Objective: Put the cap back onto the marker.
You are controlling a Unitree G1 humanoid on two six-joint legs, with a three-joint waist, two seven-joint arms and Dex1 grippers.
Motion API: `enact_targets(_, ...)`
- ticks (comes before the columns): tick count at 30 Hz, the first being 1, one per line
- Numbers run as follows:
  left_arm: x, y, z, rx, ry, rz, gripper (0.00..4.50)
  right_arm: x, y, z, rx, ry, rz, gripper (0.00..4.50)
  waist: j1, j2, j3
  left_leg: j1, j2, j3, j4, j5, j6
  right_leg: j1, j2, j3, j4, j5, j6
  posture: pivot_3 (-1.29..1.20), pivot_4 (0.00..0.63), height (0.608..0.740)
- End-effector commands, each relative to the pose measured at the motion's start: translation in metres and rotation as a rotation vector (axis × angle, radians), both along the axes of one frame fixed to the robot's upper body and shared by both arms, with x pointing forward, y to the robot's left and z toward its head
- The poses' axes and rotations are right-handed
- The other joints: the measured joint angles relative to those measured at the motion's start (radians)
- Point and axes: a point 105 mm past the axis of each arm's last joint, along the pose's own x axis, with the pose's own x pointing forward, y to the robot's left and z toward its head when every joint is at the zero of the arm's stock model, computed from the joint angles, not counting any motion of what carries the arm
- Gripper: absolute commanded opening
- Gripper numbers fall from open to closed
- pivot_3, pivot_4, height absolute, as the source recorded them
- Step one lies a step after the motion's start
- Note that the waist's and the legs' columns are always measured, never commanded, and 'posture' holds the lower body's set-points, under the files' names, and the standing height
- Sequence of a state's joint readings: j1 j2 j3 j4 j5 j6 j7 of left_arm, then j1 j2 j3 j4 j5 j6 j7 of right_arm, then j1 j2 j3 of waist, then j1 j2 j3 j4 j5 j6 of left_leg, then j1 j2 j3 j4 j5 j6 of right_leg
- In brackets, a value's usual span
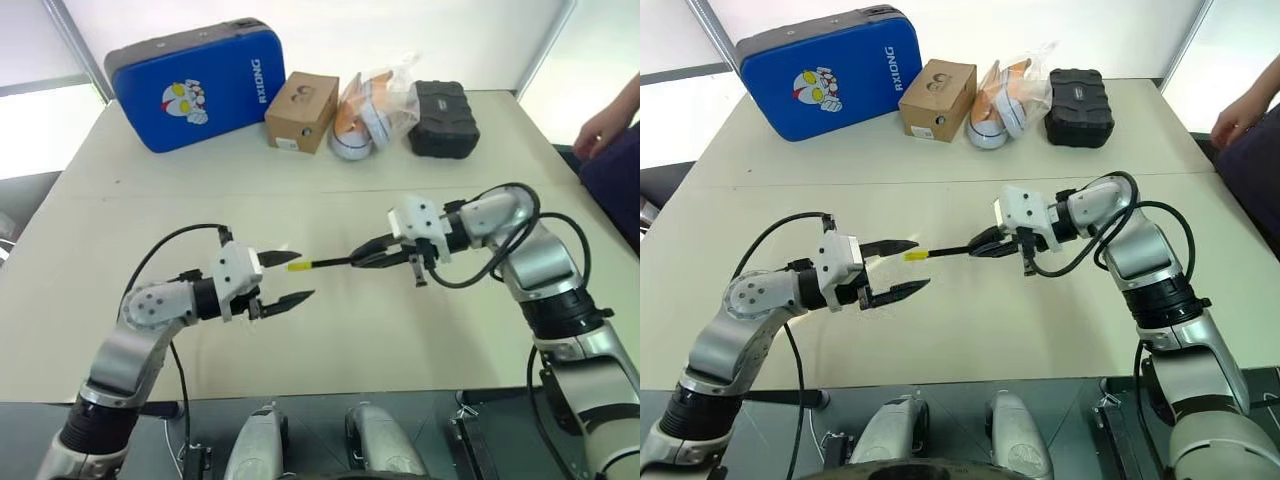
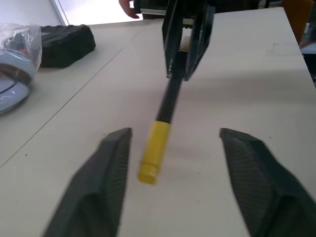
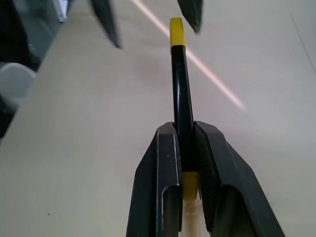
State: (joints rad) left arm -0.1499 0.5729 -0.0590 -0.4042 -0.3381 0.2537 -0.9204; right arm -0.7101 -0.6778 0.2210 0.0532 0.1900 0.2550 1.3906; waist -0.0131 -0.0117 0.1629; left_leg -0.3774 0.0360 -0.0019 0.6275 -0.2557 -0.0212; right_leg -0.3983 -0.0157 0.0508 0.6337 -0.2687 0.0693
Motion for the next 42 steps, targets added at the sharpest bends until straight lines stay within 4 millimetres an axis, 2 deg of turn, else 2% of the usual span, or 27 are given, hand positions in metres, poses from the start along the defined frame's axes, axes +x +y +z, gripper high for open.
enact_targets(1,-0.004,0.000,0.008,-0.003,-0.043,0.005,4.43,0.009,-0.019,0.016,0.036,-0.058,-0.091,0.00,0.000,0.000,0.000,0.000,0.000,0.000,0.000,0.000,0.000,0.000,0.000,0.000,0.000,0.000,0.000,0.00,0.150,0.740)
enact_targets(4,-0.001,-0.001,0.007,-0.021,-0.030,0.024,4.43,0.018,-0.036,0.020,0.063,-0.095,-0.213,0.00,-0.001,0.000,0.000,0.000,0.000,0.000,0.000,0.000,0.000,0.000,0.000,0.000,0.000,0.000,0.000,0.00,0.150,0.740)
enact_targets(6,0.000,-0.003,0.008,-0.034,-0.026,0.028,4.43,0.033,-0.056,0.024,0.114,-0.142,-0.404,0.00,0.000,0.000,0.000,0.000,0.000,0.000,0.000,0.000,0.000,0.000,0.000,0.000,0.000,0.000,0.000,0.00,0.150,0.740)
enact_targets(7,0.000,-0.005,0.008,-0.040,-0.022,0.022,4.43,0.042,-0.072,0.022,0.136,-0.149,-0.546,0.00,0.001,0.000,0.000,0.000,0.000,0.000,0.000,0.000,0.000,0.000,0.000,0.000,0.000,0.000,0.000,0.00,0.150,0.740)
enact_targets(9,0.000,-0.009,0.007,-0.043,-0.012,0.006,4.43,0.049,-0.099,0.016,0.173,-0.146,-0.757,0.00,0.002,0.000,0.000,0.000,0.000,0.000,0.000,0.000,0.000,0.000,0.000,0.000,0.000,0.000,0.000,0.00,0.150,0.740)
enact_targets(15,0.003,-0.020,0.007,-0.064,0.011,-0.029,4.43,0.037,-0.140,-0.010,0.220,-0.097,-1.140,0.00,-0.004,0.000,0.000,0.000,-0.001,0.000,0.000,0.000,0.000,0.000,0.000,0.001,0.000,0.001,0.001,0.00,0.150,0.740)
enact_targets(18,0.004,-0.026,0.007,-0.072,0.018,-0.043,4.43,0.033,-0.154,-0.020,0.220,-0.097,-1.250,0.00,-0.006,0.000,0.000,0.000,0.000,0.000,0.000,0.000,0.000,0.000,0.002,0.001,0.000,0.001,0.001,0.00,0.150,0.740)
enact_targets(22,0.009,-0.025,0.007,-0.069,0.026,-0.067,4.43,0.026,-0.178,-0.049,0.308,-0.019,-1.532,0.00,-0.004,0.000,-0.001,0.001,0.000,-0.001,0.000,0.000,0.000,0.001,0.003,0.001,0.000,0.001,0.001,0.00,0.150,0.740)
enact_targets(25,0.013,-0.026,0.009,-0.069,0.027,-0.079,4.43,0.022,-0.186,-0.061,0.323,0.027,-1.623,0.00,-0.004,0.001,-0.001,0.001,0.000,0.000,0.000,0.000,0.000,0.000,0.003,0.001,0.000,0.000,0.001,0.00,0.150,0.740)
enact_targets(29,0.018,-0.027,0.017,-0.069,0.022,-0.098,4.43,0.014,-0.186,-0.074,0.307,0.066,-1.659,0.00,-0.004,0.001,-0.001,0.000,-0.001,0.000,0.000,0.000,0.000,0.000,0.003,0.002,0.000,0.001,0.001,0.00,0.150,0.740)
enact_targets(34,0.020,-0.027,0.022,-0.051,0.030,-0.130,4.43,0.009,-0.189,-0.078,0.311,0.082,-1.679,0.00,-0.005,0.001,-0.001,0.001,0.000,0.000,0.000,0.000,0.000,0.001,0.003,0.001,0.000,0.001,0.002,0.00,0.150,0.740)
enact_targets(39,0.015,-0.028,0.018,-0.039,0.049,-0.151,4.50,0.006,-0.188,-0.074,0.325,0.095,-1.660,2.34,-0.005,0.001,-0.001,0.000,0.000,0.000,-0.001,0.000,0.000,0.000,0.003,0.001,0.000,0.000,0.002,0.00,0.150,0.740)
enact_targets(42,0.013,-0.031,0.016,-0.047,0.057,-0.158,4.50,0.004,-0.187,-0.061,0.341,0.060,-1.633,3.88,-0.005,0.001,-0.001,0.000,0.000,0.000,-0.001,0.000,0.000,0.000,0.003,0.001,0.000,0.000,0.002,0.00,0.150,0.740)
